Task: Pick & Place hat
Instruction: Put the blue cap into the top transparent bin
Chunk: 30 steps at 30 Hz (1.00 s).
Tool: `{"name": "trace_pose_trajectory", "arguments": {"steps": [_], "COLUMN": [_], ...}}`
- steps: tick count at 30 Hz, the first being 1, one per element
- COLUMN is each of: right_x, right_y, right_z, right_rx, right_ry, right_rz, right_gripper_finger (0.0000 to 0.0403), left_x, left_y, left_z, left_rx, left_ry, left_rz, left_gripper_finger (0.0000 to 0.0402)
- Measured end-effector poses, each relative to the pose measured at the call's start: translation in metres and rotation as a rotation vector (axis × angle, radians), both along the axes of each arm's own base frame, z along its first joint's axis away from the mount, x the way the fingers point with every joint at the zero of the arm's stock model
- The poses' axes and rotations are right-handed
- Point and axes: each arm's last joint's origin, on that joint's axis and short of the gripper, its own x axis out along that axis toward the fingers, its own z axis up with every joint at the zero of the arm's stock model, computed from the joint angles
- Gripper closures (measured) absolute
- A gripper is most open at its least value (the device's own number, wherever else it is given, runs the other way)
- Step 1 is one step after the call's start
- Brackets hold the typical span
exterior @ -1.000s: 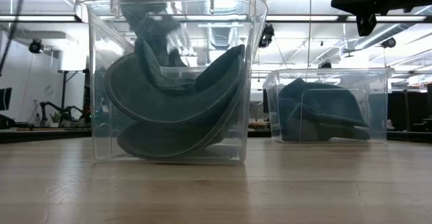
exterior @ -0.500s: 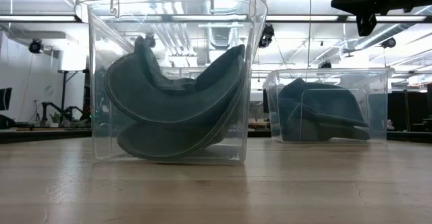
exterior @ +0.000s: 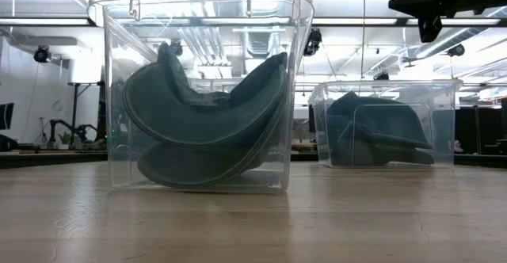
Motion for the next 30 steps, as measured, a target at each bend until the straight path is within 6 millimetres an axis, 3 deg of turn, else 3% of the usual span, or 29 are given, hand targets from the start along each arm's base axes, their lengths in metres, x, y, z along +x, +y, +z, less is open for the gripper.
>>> {"name": "trace_pose_trajectory", "arguments": {"steps": [7, 14, 20, 26, 30], "right_x": [0.000, 0.002, 0.011, 0.027, 0.039], "right_y": [0.000, -0.001, -0.007, -0.017, -0.025], "right_z": [0.000, 0.001, 0.008, 0.014, 0.023], "right_rx": [0.003, 0.003, -0.029, -0.011, -0.038], "right_ry": [-0.001, -0.003, -0.052, -0.008, 0.035], "right_rz": [0.000, 0.000, 0.000, -0.001, -0.002], "right_gripper_finger": [0.0394, 0.0394, 0.0394, 0.0390, 0.0364], "left_x": [0.002, 0.013, 0.041, 0.080, 0.098], "left_y": [0.003, 0.017, 0.025, 0.019, 0.017], "left_z": [0.000, -0.019, -0.047, -0.070, -0.078], "left_rx": [-0.041, -0.155, -0.210, -0.160, -0.125], "left_ry": [-0.013, 0.060, 0.200, 0.248, 0.219], "left_rz": [0.087, 0.520, 0.810, 0.843, 0.866], "left_gripper_finger": [0.0397, 0.0397, 0.0397, 0.0397, 0.0398]}}
